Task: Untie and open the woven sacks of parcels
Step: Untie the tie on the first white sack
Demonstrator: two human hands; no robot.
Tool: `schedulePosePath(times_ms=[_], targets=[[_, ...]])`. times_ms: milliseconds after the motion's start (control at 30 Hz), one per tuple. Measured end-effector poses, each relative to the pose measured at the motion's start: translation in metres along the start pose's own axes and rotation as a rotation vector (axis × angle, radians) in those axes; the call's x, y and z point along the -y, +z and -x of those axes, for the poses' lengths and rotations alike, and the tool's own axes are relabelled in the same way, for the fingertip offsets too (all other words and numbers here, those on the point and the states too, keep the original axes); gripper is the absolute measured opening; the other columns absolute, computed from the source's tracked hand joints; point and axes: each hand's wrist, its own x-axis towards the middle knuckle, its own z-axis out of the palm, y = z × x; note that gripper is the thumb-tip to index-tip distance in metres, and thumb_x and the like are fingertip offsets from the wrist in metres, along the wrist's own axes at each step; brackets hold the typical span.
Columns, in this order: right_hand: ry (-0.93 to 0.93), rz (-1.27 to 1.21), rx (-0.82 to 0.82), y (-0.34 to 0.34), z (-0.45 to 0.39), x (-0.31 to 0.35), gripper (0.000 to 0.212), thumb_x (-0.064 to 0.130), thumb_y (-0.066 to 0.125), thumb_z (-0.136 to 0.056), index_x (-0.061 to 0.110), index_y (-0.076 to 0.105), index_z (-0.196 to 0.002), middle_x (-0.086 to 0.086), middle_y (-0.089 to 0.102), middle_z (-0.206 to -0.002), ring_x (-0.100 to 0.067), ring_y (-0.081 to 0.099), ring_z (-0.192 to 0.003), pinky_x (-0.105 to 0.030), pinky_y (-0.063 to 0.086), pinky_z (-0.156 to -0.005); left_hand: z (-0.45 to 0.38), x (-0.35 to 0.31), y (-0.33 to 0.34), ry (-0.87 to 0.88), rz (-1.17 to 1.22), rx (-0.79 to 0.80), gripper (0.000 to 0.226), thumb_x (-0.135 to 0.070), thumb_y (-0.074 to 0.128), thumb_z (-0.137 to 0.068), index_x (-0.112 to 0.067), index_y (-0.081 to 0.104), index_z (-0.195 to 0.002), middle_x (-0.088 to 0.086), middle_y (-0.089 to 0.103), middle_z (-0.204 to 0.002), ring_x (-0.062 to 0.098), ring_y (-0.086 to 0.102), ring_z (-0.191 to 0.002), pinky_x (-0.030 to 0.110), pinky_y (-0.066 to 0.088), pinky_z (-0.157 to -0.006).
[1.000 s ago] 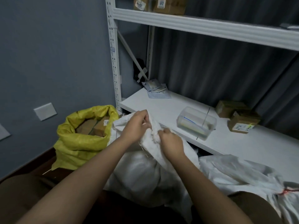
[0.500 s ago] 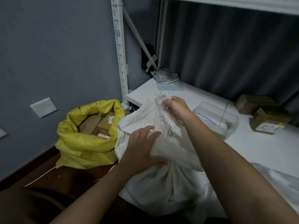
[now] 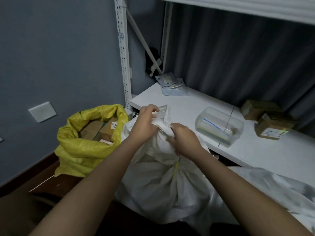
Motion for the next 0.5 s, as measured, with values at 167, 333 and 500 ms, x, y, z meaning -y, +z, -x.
schedulePosePath(times_ms=[167,333,500], targets=[[-0.100,0.256,0.101,-0.013,-0.047,-0.027,0.038,0.008,0.047,-0.088,0.009,0.055,-0.125,-0.004,0.036,-0.151,-0.024,0.042,-0.131,-0.032,0.040,-0.097,0.017,0.028,0.009,-0.223,-0.264,-0.143,0.036,-0.034,0.066,-0.085,-0.021,0.051,-0.115,0.007,0.056,-0.108,0.025,0.054,-0.097,0.034,0.044,-0.075],[-0.095,0.349,0.278,-0.020,-0.095,-0.040,0.058,0.007,0.053,-0.081,0.014,0.043,-0.137,0.000,0.025,-0.156,-0.024,0.039,-0.134,-0.033,0.041,-0.100,-0.015,0.039,0.014,-0.315,-0.183,-0.046,0.018,-0.024,0.047,-0.094,-0.017,0.062,-0.099,0.001,0.068,-0.065,0.024,0.065,-0.070,0.037,0.053,-0.074],[-0.216,0.686,-0.002,-0.027,-0.135,-0.073,0.029,0.015,0.060,-0.086,0.018,0.065,-0.114,-0.010,0.056,-0.114,-0.031,0.051,-0.108,-0.035,0.039,-0.080,-0.096,0.044,0.026,-0.076,-0.426,-0.092,0.019,-0.017,0.048,-0.092,-0.016,0.067,-0.093,0.009,0.069,-0.091,0.032,0.060,-0.092,0.036,0.045,-0.070]])
